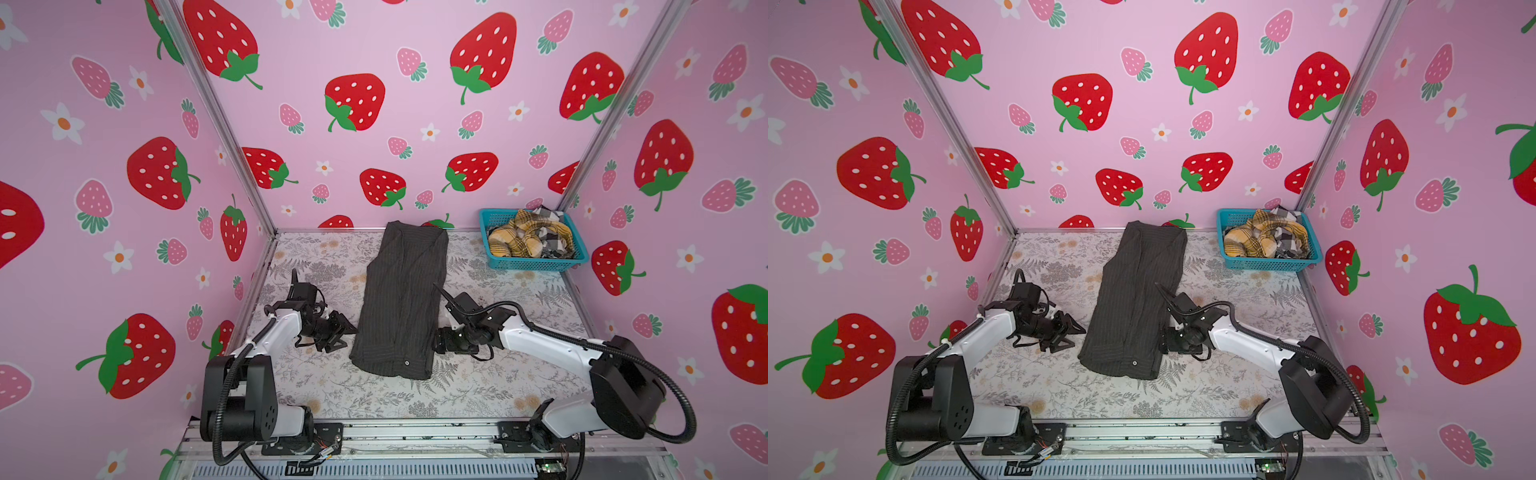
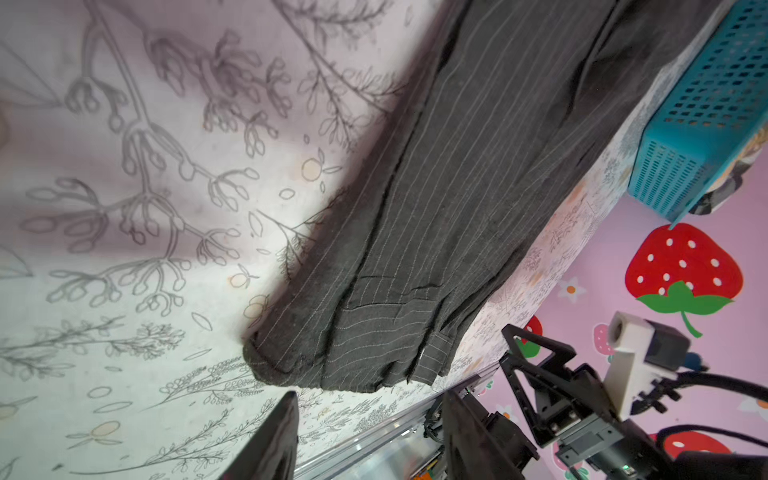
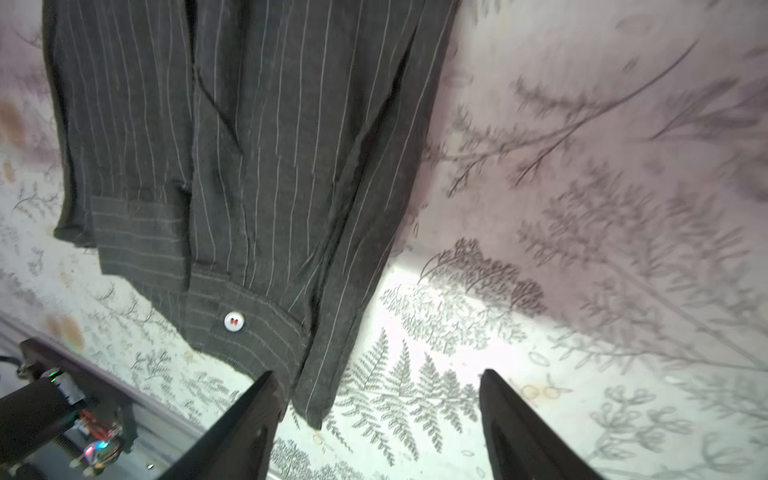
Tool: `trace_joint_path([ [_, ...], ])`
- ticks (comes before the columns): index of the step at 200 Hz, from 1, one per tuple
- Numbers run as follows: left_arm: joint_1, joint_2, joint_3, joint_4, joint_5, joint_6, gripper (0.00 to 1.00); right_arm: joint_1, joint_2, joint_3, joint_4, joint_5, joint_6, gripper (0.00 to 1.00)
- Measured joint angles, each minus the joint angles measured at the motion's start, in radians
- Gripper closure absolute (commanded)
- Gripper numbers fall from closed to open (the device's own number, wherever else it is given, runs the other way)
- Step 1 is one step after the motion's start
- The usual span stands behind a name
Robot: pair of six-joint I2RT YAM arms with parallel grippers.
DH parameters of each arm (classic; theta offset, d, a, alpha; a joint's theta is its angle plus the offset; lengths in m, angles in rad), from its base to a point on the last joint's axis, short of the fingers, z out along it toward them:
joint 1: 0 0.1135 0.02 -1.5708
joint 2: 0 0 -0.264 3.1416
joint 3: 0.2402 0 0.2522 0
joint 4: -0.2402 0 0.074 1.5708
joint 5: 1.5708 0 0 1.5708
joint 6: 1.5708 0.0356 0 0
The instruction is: Fold and stack the long sleeve shirts
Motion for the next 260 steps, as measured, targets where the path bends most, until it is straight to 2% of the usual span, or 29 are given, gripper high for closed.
trace_joint_path([
  [36, 0.000, 0.034, -0.032, 0.042, -0.002, -0.005, 0.49, 0.039, -0.035, -0.151, 0.164, -0.097, 0.161, 0.32],
  [58, 0.000, 0.044, -0.056, 0.049, -0.013, -0.008, 0.57, 0.054, -0.034, -0.197, 0.246, -0.132, 0.235, 0.37],
  [70, -0.002, 0.048, -0.063, 0.050, -0.019, -0.011, 0.58, 0.056, -0.033, -0.208, 0.280, -0.143, 0.263, 0.38],
  [156, -0.074, 0.143, -0.064, 0.089, -0.097, -0.011, 0.59, 0.060, 0.008, -0.210, 0.359, -0.149, 0.325, 0.38],
  [185, -0.096, 0.159, -0.061, 0.099, -0.106, -0.006, 0.78, 0.060, 0.013, -0.211, 0.363, -0.148, 0.332, 0.40],
  [224, -0.145, 0.165, -0.061, 0.113, -0.114, -0.014, 0.87, 0.060, 0.014, -0.224, 0.381, -0.147, 0.338, 0.45],
  [232, -0.149, 0.163, -0.065, 0.115, -0.115, -0.017, 0.89, 0.060, 0.016, -0.226, 0.387, -0.148, 0.340, 0.48],
  [242, -0.154, 0.156, -0.072, 0.118, -0.116, -0.021, 0.92, 0.060, 0.022, -0.228, 0.398, -0.149, 0.340, 0.60],
  [249, -0.158, 0.149, -0.078, 0.120, -0.117, -0.026, 0.93, 0.060, 0.025, -0.229, 0.404, -0.151, 0.341, 0.66],
  [254, -0.161, 0.144, -0.080, 0.119, -0.117, -0.028, 0.99, 0.060, 0.027, -0.229, 0.406, -0.153, 0.341, 0.70],
  [260, -0.168, 0.137, -0.083, 0.118, -0.117, -0.029, 1.00, 0.060, 0.029, -0.229, 0.405, -0.152, 0.344, 0.76],
])
